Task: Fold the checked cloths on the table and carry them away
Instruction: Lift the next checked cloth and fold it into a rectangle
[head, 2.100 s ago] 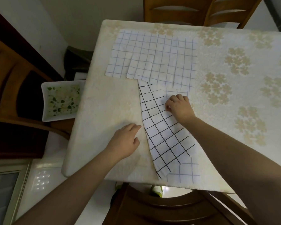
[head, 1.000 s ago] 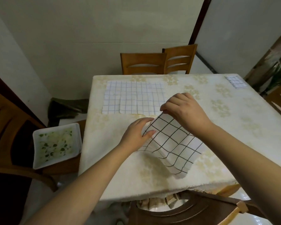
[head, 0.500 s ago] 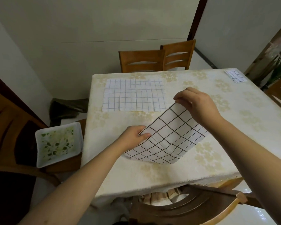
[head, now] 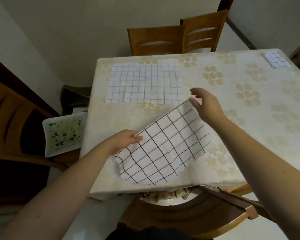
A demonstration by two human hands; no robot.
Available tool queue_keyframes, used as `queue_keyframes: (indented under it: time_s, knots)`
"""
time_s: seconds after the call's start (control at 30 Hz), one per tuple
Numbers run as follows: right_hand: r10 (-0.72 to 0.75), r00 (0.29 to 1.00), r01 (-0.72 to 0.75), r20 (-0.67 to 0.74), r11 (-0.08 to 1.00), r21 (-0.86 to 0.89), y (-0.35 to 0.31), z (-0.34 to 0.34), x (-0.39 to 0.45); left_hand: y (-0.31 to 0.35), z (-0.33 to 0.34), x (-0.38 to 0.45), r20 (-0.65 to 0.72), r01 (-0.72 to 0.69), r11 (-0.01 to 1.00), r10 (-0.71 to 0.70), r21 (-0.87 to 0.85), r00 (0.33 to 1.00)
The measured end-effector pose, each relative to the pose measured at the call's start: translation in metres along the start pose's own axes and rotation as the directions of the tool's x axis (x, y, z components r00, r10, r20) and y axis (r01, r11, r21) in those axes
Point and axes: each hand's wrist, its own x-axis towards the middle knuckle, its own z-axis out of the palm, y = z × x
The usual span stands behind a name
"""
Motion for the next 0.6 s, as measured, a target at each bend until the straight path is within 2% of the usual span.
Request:
queue_keyframes:
  time_s: [0.1,0.23,0.33,0.4,0.5,0.6]
  knots:
    - [0.028,0.997,-0.027,0.075,0.999,-0.021,0.008,0.043,-0.009,-0.026,0.004,0.013,-0.189,0.137,0.985,-0.156,-0.106,0.97]
    - [0.013,0.965,0.005,0.26,0.998,-0.066,0.013,0.105,-0.047,-0.065,0.009,0.014,-0.364,0.278,0.937,-0.34,-0.211,0.867]
    - [-0.032,0.921,0.084,0.387,0.989,-0.118,0.014,0.148,-0.08,-0.091,0.014,0.012,-0.393,0.362,0.86,-0.492,-0.361,0.777]
    - [-0.062,0.906,0.133,0.418,0.981,-0.143,0.009,0.174,-0.096,-0.108,0.017,0.013,-0.38,0.361,0.817,-0.541,-0.45,0.75]
    - [-0.108,0.885,0.209,0.453,0.962,-0.177,-0.009,0.207,-0.104,-0.114,0.024,0.006,-0.319,0.314,0.771,-0.544,-0.554,0.776]
    - [-0.145,0.852,0.283,0.503,0.936,-0.21,-0.029,0.239,-0.104,-0.108,0.028,0.001,-0.298,0.29,0.783,-0.509,-0.55,0.807]
